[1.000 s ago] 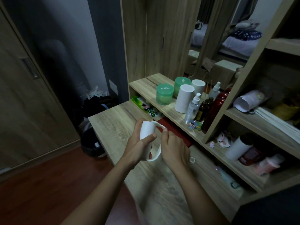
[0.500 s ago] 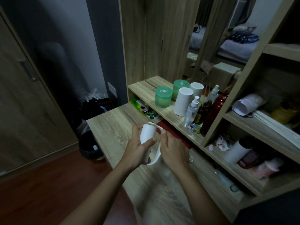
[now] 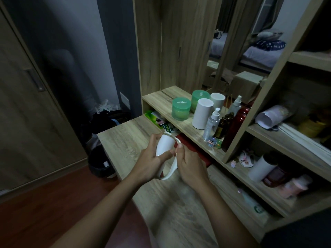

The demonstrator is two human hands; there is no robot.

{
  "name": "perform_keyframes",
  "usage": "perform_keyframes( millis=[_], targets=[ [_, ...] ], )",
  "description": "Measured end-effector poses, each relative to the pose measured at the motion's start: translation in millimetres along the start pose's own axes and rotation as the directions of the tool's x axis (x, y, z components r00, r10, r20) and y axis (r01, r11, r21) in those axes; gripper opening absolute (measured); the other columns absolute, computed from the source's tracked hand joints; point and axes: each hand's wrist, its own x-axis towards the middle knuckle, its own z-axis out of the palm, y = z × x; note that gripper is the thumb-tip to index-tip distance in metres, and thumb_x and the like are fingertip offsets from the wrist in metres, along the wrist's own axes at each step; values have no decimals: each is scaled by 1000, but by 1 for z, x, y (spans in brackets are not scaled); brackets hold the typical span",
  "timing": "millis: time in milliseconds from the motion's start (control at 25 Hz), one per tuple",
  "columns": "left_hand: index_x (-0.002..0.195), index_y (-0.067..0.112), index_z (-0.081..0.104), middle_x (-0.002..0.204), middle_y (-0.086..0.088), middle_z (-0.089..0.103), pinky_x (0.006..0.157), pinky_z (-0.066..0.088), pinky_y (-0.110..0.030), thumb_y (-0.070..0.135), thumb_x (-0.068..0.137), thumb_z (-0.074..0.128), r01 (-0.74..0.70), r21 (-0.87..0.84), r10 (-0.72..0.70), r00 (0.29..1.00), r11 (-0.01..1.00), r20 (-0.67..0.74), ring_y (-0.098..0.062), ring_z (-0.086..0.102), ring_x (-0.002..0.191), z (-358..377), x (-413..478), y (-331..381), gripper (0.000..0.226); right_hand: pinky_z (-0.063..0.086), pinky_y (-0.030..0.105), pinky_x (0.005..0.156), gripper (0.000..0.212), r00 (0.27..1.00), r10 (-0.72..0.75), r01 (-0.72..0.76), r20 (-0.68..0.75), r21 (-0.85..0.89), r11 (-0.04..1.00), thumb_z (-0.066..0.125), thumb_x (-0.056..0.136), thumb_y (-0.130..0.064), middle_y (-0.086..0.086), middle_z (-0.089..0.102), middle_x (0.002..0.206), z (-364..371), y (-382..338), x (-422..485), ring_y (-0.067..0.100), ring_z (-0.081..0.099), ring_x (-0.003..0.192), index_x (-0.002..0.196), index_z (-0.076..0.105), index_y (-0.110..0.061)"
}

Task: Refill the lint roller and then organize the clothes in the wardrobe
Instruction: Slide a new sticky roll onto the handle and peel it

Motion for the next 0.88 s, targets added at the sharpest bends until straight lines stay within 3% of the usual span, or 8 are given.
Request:
perform_keyframes(
  millis=[240, 440, 600, 760, 880],
  targets=[
    [102, 49, 38, 80, -2, 59, 49, 52, -34, 44, 79, 60, -16, -39, 14, 999, 999, -38, -20, 61, 61, -7, -1, 6, 32, 42, 36, 73, 37, 1000, -18, 19, -22, 77, 997, 20, 99, -36, 5, 61, 78, -2, -5, 1, 33, 61, 86, 82, 50, -22],
    [108, 46, 40, 78, 0, 61, 48, 54, -39, 41, 83, 61, -16, 10, 16, 999, 1000, -38, -26, 63, 60, -10, -3, 10, 33, 40, 36, 73, 36, 999, -28, 30, -21, 66, 997, 23, 99, -33, 10, 68, 94, 1, -6, -2, 33, 60, 96, 103, 54, -16],
    [113, 44, 39, 76, -4, 60, 41, 51, -32, 33, 88, 61, -29, 42, 30, 999, 999, -22, -23, 60, 49, -13, -3, 12, 35, 38, 32, 66, 40, 996, -89, 91, -21, 120, 989, 23, 99, -31, -3, 64, 77, 2, -8, -8, 24, 63, 84, 139, 29, -35],
    [109, 49, 40, 80, 6, 62, 49, 49, -31, 39, 85, 63, -52, 93, 54, 998, 994, -14, -12, 61, 53, -17, -2, 13, 35, 47, 41, 77, 40, 993, -106, 113, -41, 244, 963, 25, 100, -30, 12, 67, 98, 4, -4, -7, 27, 62, 90, 138, 29, -43],
    [105, 54, 39, 81, 11, 61, 57, 48, -32, 43, 81, 62, -52, 111, 52, 999, 992, 3, -9, 61, 60, -20, -1, 13, 35, 47, 40, 83, 37, 994, -105, 101, -2, 321, 942, 24, 99, -36, 4, 66, 103, 6, 0, -5, 20, 62, 93, 132, 30, -51]
  ],
)
